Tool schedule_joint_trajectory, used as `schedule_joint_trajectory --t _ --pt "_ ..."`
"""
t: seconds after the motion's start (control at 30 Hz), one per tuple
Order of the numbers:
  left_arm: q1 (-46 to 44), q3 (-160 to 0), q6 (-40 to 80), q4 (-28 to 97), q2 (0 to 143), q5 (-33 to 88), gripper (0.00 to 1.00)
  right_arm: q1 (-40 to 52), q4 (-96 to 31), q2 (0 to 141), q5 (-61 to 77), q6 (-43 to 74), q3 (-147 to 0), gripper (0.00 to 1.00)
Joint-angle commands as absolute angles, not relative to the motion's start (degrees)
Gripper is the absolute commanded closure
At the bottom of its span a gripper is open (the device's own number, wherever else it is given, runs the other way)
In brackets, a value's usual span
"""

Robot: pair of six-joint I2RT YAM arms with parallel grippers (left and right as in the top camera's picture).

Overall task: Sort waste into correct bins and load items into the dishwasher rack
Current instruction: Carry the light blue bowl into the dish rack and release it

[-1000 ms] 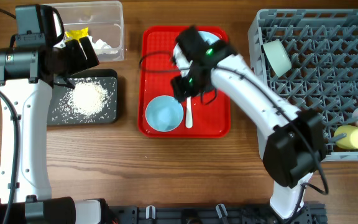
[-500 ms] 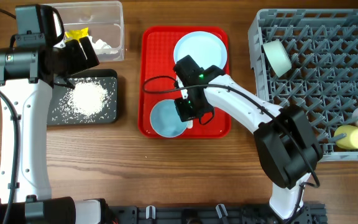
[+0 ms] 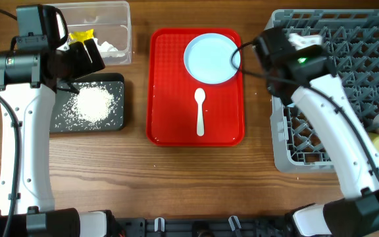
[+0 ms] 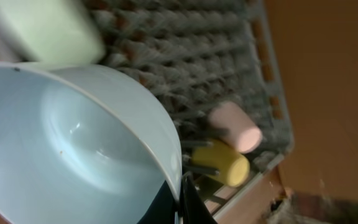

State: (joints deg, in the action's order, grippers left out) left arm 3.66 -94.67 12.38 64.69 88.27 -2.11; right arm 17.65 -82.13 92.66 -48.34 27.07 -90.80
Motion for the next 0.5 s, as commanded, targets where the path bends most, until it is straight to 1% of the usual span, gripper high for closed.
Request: schedule_joint_trajectory --t 0.0,0.07,0.13,0.47 --pt "3.7 -94.63 12.91 64.55 88.01 -2.68 0.0 10.96 -81.69 95.68 -54.26 30.65 -89.12 0.96" --pt "3.7 -94.63 12.91 64.58 88.01 -2.68 0.0 7.94 -81.58 97.67 -57.67 31.53 -89.12 0.96" --pt "3.7 -94.63 12.88 64.58 88.01 -2.66 0.0 6.17 -82.72 99.66 -56.42 31.53 -89.12 0.96" --pt "3.7 -94.63 12.91 64.55 88.01 -2.68 0.0 7.11 -84.71 102.39 -53.8 33.04 -87.59 0.96"
